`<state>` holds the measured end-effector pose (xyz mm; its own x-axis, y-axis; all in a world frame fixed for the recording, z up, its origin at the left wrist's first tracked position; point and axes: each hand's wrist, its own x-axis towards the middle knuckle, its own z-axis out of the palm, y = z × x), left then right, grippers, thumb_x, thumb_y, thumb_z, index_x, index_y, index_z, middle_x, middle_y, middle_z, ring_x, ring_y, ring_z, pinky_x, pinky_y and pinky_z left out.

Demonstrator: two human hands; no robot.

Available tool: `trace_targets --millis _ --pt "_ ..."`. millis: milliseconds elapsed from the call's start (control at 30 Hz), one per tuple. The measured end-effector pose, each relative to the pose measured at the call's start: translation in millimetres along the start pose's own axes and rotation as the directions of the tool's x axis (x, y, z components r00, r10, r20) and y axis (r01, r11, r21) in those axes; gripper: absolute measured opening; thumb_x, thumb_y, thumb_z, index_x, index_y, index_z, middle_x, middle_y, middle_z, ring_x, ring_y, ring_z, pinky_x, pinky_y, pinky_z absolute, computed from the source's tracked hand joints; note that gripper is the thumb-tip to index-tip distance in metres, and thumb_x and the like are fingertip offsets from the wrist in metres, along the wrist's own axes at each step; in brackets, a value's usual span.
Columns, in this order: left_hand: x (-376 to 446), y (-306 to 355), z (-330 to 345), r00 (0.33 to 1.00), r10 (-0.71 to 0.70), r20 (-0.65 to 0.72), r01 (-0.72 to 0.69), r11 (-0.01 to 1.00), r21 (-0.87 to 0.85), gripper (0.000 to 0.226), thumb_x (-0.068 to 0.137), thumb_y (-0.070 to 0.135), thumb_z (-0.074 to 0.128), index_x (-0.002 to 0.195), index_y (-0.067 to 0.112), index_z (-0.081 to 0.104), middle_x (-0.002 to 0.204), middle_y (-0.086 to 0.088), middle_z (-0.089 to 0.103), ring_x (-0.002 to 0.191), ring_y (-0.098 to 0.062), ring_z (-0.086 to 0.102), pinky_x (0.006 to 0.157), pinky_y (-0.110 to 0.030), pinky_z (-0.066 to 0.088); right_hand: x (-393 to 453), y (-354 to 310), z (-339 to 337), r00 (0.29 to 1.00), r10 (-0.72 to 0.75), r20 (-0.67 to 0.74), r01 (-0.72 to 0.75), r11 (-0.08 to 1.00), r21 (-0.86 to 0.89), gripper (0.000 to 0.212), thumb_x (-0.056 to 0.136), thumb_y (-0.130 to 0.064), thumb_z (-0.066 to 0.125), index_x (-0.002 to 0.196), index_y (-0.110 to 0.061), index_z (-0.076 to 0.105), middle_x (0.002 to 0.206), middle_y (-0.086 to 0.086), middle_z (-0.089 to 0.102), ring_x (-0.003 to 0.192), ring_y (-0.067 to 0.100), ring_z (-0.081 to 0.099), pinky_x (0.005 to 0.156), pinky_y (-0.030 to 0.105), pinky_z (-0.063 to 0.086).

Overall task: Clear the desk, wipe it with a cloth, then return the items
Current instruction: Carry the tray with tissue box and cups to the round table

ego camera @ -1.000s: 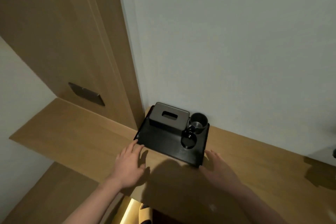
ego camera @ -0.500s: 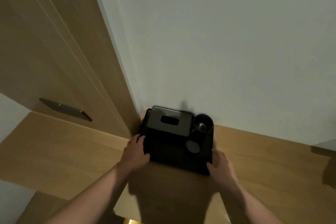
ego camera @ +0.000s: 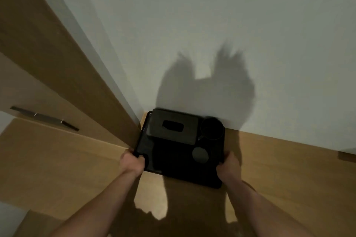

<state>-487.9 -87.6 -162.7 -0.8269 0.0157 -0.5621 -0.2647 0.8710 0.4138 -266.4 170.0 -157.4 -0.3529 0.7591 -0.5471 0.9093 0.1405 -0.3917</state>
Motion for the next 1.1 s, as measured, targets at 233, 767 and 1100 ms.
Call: trace_targets --millis 233,767,1100 --pt "6.5 -4.3 2.3 0.995 -0.006 0.099 -0.001 0.998 0.068 0.03 0.095 0.03 0.068 0.117 0.018 0.052 0.114 -0.007 0.062 0.112 -0.034 0.063 0.094 -0.042 0.054 14.9 7.8 -13.1 0.991 0.019 0.131 0.0 0.989 -0.145 0.032 0.091 -0.011 0.065 0.112 -0.011 0.041 0.124 0.013 0.054 0.111 0.034 0.06 0.079 0.037 0.047" --pt "26.1 -26.8 -3.0 0.948 0.033 0.317 -0.035 0.999 -0.001 0.013 0.092 0.004 0.068 0.101 0.013 0.068 0.098 -0.014 0.07 0.092 -0.031 0.067 0.082 -0.044 0.058 34.8 20.0 -34.6 0.963 0.094 0.252 -0.107 0.994 0.038 0.048 0.094 -0.008 0.057 0.14 -0.002 0.048 0.124 0.015 0.063 0.112 0.032 0.063 0.089 0.041 0.057" --pt "-29.1 5.3 6.3 0.97 0.081 0.227 -0.048 0.988 -0.147 0.014 0.092 -0.007 0.064 0.089 0.007 0.064 0.085 -0.008 0.066 0.083 -0.027 0.061 0.077 -0.034 0.052 24.9 44.7 -59.6 0.982 0.097 0.162 -0.129 0.972 0.198 0.046 0.096 -0.006 0.055 0.142 -0.007 0.05 0.12 0.015 0.067 0.103 0.034 0.068 0.081 0.043 0.061"
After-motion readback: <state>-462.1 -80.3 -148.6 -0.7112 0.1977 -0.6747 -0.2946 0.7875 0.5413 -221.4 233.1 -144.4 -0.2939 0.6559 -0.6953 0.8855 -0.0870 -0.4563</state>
